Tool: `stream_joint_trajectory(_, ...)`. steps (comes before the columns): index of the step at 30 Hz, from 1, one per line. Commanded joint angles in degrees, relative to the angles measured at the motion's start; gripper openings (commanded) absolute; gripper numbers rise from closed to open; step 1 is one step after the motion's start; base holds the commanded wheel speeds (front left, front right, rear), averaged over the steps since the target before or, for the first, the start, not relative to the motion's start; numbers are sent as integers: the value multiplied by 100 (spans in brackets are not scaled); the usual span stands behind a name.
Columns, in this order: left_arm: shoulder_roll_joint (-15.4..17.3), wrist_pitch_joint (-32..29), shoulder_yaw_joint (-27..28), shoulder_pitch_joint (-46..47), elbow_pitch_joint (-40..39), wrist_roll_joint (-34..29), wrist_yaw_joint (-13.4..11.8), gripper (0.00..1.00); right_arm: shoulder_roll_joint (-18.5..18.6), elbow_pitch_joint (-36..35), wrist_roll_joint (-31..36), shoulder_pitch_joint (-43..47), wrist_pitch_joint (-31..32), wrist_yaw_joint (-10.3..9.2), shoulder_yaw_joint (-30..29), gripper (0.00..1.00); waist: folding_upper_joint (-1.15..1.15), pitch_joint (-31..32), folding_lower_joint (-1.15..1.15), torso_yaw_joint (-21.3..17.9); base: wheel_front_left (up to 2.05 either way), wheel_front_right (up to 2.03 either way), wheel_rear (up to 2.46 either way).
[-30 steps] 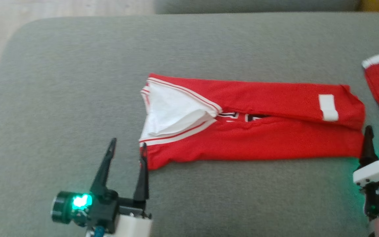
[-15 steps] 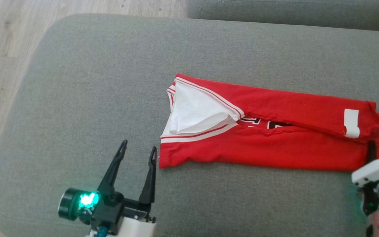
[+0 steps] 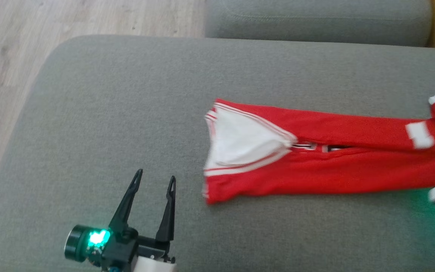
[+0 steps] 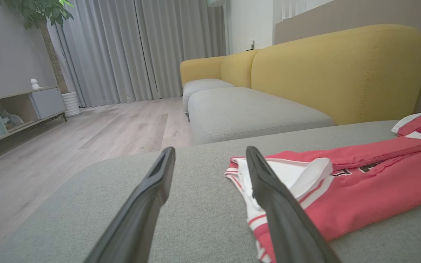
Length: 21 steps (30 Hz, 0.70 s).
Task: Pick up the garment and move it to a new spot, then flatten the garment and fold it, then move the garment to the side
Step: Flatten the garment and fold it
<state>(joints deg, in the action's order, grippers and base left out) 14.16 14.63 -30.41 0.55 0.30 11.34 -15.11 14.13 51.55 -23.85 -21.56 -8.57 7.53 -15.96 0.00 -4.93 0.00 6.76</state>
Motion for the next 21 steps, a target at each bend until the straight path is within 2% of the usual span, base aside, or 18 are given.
stream_joint_trajectory(1, -7, 37, 271, 115, -137, -49, 16, 100, 271, -286, -72, -67, -86, -4, 104, 0, 0, 38, 0, -40, 0, 0, 0)
stream_joint_trajectory(3, -37, 37, 347, 51, -136, -79, 48, 100, 423, -637, -205, -27, 7, -4, 195, 0, 0, 81, 0, -90, 0, 0, 0)
stream_joint_trajectory(4, -65, 37, 423, -15, -145, -108, 75, 100, 539, -1122, -294, 33, 149, -4, 354, 0, 0, 104, 0, -146, 0, 0, 0)
stream_joint_trajectory(7, -111, 37, 523, -87, -144, -146, 134, 100, 510, -2018, -394, 82, 424, -4, 626, 0, 0, 131, 0, -234, 0, 0, 0)
stream_joint_trajectory(10, -178, 37, 569, -105, -128, -199, 220, 100, 229, -2974, -346, 99, 737, -4, 873, 0, 0, 130, 0, -294, 0, 0, 0)
stream_joint_trajectory(15, -325, 37, 586, -39, -52, -285, 385, 100, -588, -4151, -157, 154, 1148, -4, 1457, 0, 0, 103, 0, -234, 0, 0, 0)
stream_joint_trajectory(18, -390, 37, 600, -23, -10, -325, 495, 100, -914, -4396, -165, 183, 1266, -4, 1972, 0, 0, 70, 0, -135, 0, 0, 0)
stream_joint_trajectory(21, -425, 37, 624, -7, 61, -373, 595, 100, -1073, -4290, -276, 197, 1314, -4, 2530, 0, 0, 40, 0, -18, 0, 0, 0)
